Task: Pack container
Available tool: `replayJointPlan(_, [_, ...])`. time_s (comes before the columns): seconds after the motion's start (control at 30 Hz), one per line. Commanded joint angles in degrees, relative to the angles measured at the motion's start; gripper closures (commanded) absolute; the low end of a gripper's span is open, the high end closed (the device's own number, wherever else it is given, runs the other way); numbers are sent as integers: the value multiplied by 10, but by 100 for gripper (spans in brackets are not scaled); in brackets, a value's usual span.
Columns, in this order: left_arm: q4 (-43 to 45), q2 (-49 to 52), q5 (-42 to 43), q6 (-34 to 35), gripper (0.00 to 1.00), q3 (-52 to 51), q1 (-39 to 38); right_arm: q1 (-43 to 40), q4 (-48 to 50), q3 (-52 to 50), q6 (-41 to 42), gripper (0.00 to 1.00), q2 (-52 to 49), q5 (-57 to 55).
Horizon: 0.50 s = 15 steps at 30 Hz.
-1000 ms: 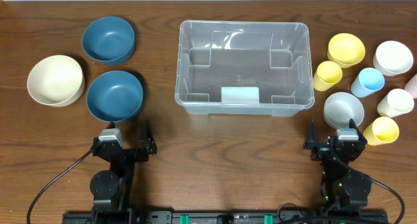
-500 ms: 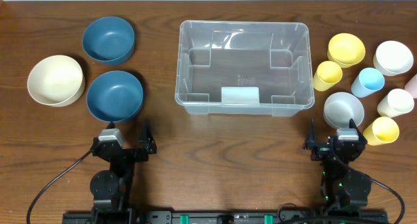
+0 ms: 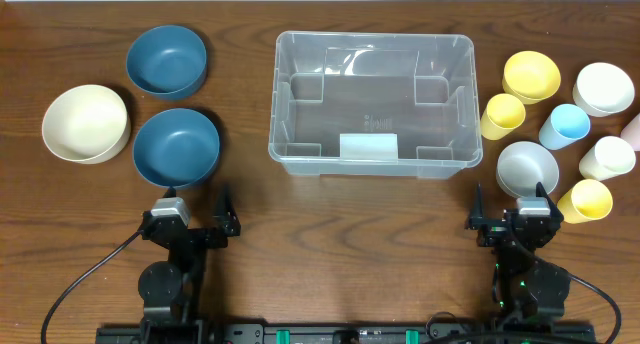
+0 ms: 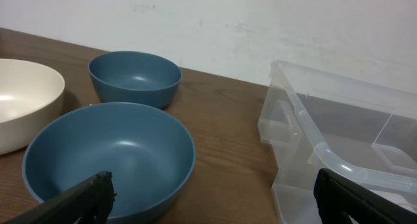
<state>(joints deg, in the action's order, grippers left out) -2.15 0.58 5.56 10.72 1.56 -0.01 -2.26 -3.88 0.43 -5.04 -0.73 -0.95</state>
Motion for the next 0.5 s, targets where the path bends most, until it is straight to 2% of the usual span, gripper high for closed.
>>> replayJointPlan(0.0, [-14,-3,-3,5,2,-13,1,3,-2,-1,-6,1,1,-5])
replayJointPlan(0.3, [-15,-3,-3,5,2,-13,1,3,0,-1,-7,1,1,-16])
replayJointPlan(0.47, [-14,-3,-3,5,2,-13,1,4,4,-1,104,1,1,17])
